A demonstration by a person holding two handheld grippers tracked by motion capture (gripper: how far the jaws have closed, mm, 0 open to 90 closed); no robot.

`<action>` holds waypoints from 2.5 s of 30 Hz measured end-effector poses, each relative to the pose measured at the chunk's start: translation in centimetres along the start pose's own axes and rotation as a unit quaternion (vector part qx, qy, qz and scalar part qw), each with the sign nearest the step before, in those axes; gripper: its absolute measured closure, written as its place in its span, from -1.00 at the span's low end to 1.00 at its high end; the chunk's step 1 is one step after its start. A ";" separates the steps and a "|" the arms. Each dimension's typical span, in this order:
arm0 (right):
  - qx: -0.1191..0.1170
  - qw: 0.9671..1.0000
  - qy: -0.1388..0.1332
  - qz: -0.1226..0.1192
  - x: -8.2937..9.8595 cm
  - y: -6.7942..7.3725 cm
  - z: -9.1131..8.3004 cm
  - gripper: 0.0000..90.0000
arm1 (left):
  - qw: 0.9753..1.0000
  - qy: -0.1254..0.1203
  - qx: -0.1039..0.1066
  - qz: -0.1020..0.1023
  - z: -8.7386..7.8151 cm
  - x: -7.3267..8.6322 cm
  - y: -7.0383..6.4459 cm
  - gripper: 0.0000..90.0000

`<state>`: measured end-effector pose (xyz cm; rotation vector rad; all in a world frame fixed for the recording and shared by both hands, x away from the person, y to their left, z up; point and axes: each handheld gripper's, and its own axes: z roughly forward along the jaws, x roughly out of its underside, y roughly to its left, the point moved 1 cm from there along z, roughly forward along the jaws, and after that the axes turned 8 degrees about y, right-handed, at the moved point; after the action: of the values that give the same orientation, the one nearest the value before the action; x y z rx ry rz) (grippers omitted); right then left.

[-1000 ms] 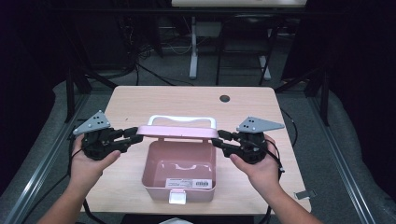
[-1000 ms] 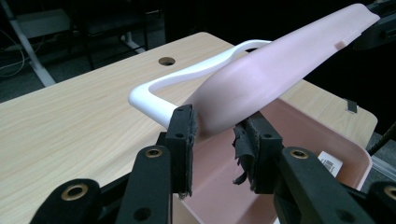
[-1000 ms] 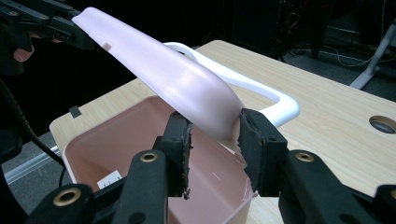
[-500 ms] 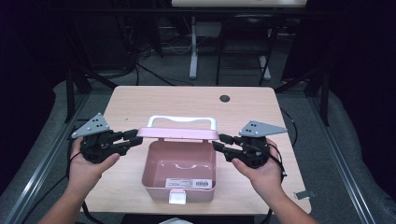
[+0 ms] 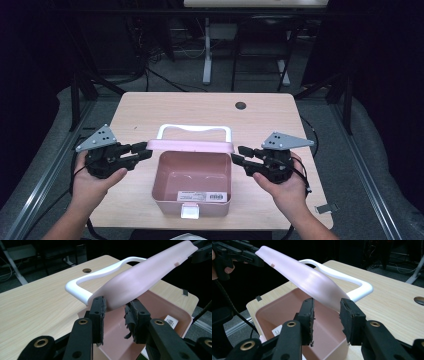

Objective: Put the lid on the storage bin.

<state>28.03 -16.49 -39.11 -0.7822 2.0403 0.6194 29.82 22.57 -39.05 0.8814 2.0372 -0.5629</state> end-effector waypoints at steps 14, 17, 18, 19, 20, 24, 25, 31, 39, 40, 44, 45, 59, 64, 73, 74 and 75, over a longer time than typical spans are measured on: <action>0.013 1.000 -0.002 0.018 1.1 -1.1 -0.9 0.39 | 1.000 0.002 -0.001 0.004 -0.2 0.5 -0.4 0.52; 0.015 1.000 -0.003 0.022 1.1 -1.3 -0.9 0.39 | 1.000 0.003 -0.002 0.004 -0.2 0.6 -0.5 0.52; 0.017 1.000 -0.005 0.022 1.1 -1.4 -0.9 0.39 | 1.000 0.004 -0.003 0.004 -0.2 0.7 -0.6 0.52; 0.018 1.000 -0.005 0.023 1.1 -1.5 -0.9 0.39 | 1.000 0.003 -0.003 0.004 -0.2 0.7 -0.6 0.53; 0.019 1.000 -0.005 0.024 1.1 -1.6 -0.9 0.39 | 1.000 0.003 -0.002 0.004 -0.2 0.8 -0.7 0.53; 0.023 0.999 -0.008 0.032 1.2 -2.0 -0.8 0.39 | 1.000 0.004 0.000 0.005 -0.3 1.2 -0.8 0.53; 0.024 0.999 -0.008 0.034 1.3 -2.1 -0.7 0.39 | 1.000 0.003 -0.001 0.006 -0.3 1.3 -0.9 0.53; 0.025 0.999 -0.010 0.039 1.6 -2.4 -0.4 0.38 | 1.000 0.005 -0.004 0.011 -0.4 1.9 -1.3 0.53; 0.025 0.998 -0.009 0.050 2.1 -2.9 0.0 0.38 | 1.000 0.005 -0.003 0.011 -0.4 2.5 -1.6 0.54; 0.026 0.998 -0.009 0.053 2.2 -2.9 0.1 0.38 | 1.000 0.005 -0.004 0.012 -0.4 2.6 -1.7 0.54; 0.032 0.998 -0.007 0.055 2.5 -3.3 0.3 0.37 | 1.000 0.004 -0.003 0.011 -0.4 2.9 -1.8 0.54; 0.034 0.998 -0.004 0.055 2.6 -3.4 0.3 0.37 | 1.000 0.003 -0.003 0.011 -0.4 3.0 -1.8 0.54; 0.070 0.996 0.003 0.058 4.1 -4.5 2.0 0.34 | 1.000 0.003 -0.004 0.011 -0.2 4.1 -2.1 0.55; 0.081 0.995 0.002 0.060 4.6 -4.9 2.6 0.32 | 1.000 0.001 -0.003 0.009 -0.1 4.5 -2.2 0.55; 0.095 0.993 0.004 0.075 5.8 -5.9 3.6 0.30 | 1.000 0.007 -0.004 0.013 0.0 5.1 -2.4 0.54; 0.097 0.992 0.006 0.077 5.9 -5.9 3.6 0.30 | 1.000 0.004 -0.005 0.011 0.0 5.2 -2.5 0.54; 0.104 0.992 0.006 0.076 6.1 -6.0 3.7 0.30 | 1.000 0.006 -0.004 0.012 0.0 5.3 -2.5 0.54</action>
<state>31.59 -19.97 -46.99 -0.5133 2.1479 0.4770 25.72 22.95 -43.20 0.9045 2.0354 -0.5366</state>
